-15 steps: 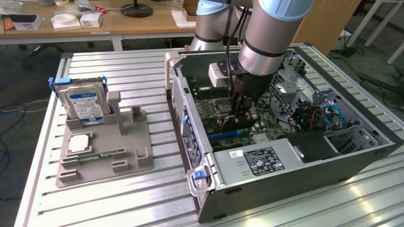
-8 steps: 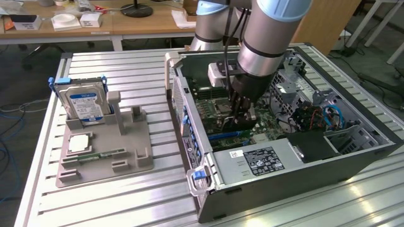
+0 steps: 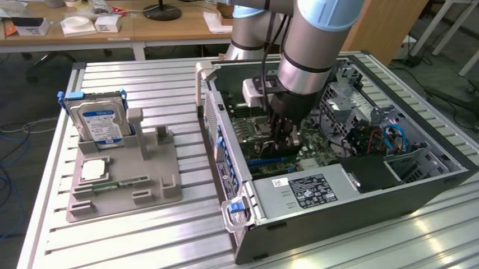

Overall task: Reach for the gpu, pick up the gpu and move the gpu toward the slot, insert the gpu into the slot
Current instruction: 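Insert the gpu into the slot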

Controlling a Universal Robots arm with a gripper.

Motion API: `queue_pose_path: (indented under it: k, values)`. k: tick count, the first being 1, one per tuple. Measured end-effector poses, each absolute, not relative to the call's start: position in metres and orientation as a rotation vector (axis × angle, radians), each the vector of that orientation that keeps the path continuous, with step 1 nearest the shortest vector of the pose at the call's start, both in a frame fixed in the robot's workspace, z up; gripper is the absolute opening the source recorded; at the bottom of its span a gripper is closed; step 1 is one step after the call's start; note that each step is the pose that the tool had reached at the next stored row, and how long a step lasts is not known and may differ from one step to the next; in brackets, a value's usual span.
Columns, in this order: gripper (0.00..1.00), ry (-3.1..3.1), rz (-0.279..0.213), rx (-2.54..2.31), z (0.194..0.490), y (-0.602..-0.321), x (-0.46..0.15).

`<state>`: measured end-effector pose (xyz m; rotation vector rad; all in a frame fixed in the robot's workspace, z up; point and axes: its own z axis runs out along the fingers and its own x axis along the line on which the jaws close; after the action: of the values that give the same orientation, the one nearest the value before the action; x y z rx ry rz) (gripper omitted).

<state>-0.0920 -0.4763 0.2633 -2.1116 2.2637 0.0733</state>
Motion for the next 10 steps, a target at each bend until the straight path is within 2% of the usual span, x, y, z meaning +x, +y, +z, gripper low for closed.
queue_pose_path:
  k: [10]
  values:
    - [0.26,2.264,0.072,-2.112,0.2559,-0.4763,-0.0920]
